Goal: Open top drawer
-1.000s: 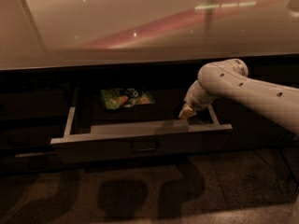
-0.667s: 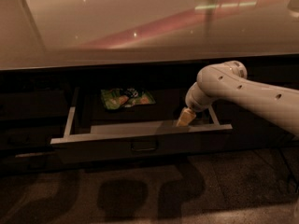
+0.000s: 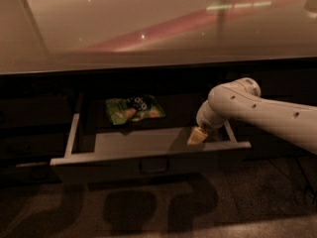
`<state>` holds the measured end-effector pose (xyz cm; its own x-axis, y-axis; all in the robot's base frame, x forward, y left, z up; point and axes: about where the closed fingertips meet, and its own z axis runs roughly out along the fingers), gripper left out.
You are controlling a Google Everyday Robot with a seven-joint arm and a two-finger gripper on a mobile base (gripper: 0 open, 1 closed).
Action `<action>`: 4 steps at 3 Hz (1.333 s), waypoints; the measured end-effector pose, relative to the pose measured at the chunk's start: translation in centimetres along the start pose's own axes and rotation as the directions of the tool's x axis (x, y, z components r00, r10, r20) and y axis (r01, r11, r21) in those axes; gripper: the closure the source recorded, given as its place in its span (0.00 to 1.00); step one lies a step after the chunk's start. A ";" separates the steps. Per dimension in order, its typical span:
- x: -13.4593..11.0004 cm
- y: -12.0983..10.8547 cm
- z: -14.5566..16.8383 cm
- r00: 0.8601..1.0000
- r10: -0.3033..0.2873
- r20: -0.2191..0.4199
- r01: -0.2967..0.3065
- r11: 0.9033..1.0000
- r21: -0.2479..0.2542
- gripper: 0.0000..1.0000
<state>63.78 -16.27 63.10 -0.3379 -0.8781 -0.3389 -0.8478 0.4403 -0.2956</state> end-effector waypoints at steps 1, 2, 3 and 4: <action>2.3 2.3 1.0 0.997 0.020 -0.070 -0.020 1.000 -0.011 0.00; 5.2 4.7 0.9 0.986 0.018 -0.166 -0.017 1.000 0.007 0.00; 5.2 4.7 0.9 0.986 0.018 -0.166 -0.017 1.000 0.007 0.00; 5.1 4.6 0.5 0.986 0.018 -0.166 -0.017 1.000 0.007 0.00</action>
Offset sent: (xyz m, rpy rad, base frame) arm -0.1159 -0.0552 -0.0769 -0.2626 0.1332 -0.2373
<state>58.40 -18.62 59.57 -0.4162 -0.8889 -0.1914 -0.8389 0.4566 -0.2962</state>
